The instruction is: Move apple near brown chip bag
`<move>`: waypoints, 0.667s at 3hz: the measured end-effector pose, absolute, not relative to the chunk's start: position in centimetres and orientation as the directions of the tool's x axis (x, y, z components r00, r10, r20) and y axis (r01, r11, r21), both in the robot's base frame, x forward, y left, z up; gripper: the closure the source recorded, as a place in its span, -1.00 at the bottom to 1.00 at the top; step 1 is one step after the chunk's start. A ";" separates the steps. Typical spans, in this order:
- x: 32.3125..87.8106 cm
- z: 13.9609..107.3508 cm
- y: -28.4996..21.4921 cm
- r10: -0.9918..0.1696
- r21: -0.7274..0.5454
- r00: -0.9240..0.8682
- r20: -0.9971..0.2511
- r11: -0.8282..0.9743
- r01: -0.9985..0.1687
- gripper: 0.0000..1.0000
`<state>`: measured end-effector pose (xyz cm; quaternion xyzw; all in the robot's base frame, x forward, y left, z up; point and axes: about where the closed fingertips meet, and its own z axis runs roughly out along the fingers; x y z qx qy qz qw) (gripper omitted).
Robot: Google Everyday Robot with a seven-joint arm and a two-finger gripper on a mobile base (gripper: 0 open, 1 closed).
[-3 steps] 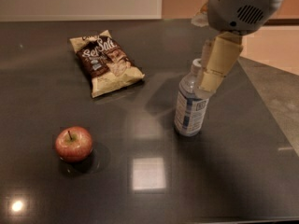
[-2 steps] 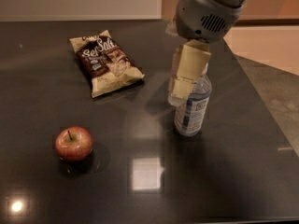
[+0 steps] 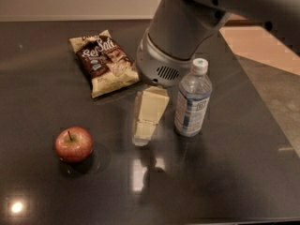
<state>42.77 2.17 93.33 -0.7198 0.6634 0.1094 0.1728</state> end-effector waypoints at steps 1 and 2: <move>41.3 90.4 5.9 -0.886 -0.083 0.146 -0.440 -0.122 -0.989 -1.00; 39.9 88.5 9.8 -0.856 -0.073 0.202 -0.477 -0.190 -0.979 -1.00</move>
Offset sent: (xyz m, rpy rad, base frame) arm -0.0437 0.1229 -0.0753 0.1437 0.0735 0.2308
